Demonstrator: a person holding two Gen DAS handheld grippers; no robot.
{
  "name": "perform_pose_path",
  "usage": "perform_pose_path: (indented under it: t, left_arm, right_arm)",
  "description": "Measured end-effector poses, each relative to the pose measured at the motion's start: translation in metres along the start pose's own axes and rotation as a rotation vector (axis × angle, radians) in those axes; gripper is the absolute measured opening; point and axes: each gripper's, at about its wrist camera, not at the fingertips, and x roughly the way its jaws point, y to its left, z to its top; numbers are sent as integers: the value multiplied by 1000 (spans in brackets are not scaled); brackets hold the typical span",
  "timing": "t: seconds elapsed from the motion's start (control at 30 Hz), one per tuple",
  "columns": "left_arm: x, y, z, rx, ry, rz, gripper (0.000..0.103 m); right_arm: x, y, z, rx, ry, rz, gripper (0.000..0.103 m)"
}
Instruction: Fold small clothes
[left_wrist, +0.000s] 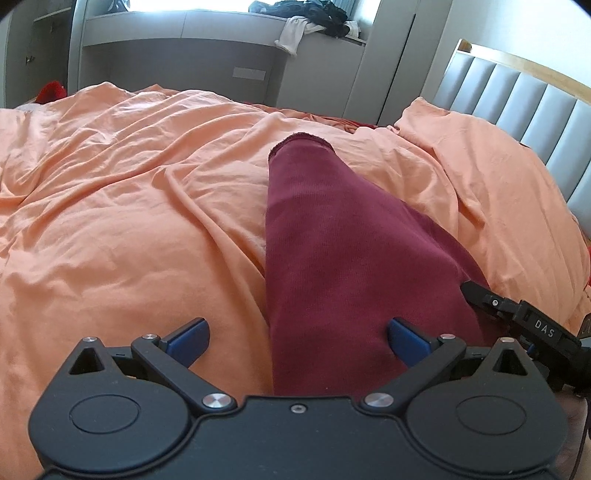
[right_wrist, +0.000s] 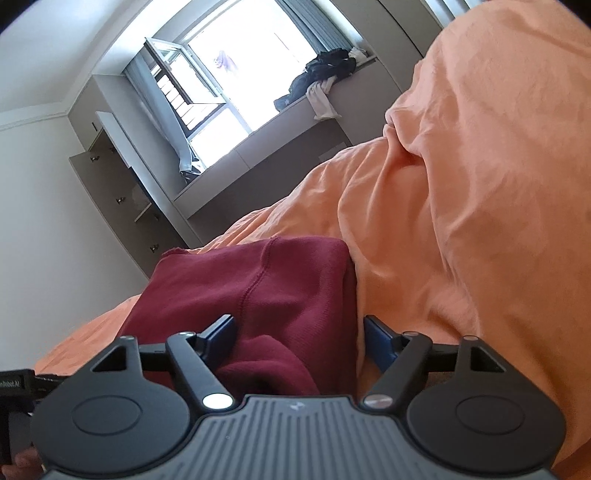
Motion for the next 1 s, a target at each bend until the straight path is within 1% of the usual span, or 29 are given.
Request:
perform_pose_path:
  t: [0.57,0.7,0.83,0.9,1.0]
  left_arm:
    - [4,-3,2,46,10,14,103]
    - [3,-1,6,53,20,2,103]
    - [-4,5,11,44,-16,-2,102]
    - [-5,8,14,42,-32,3,102]
    - [-2,10,18,60,-31,-5,102]
  right_arm:
    - [3,-1,0,-18,-1,-10,81]
    - [3,1,-2,-21,-3,-13,81]
    - [3,2,-2,-25,-4,-21,83]
    - [2,8,-4,-47,-13,-39,85]
    - [0,18,-5,-120,-39,-78,88]
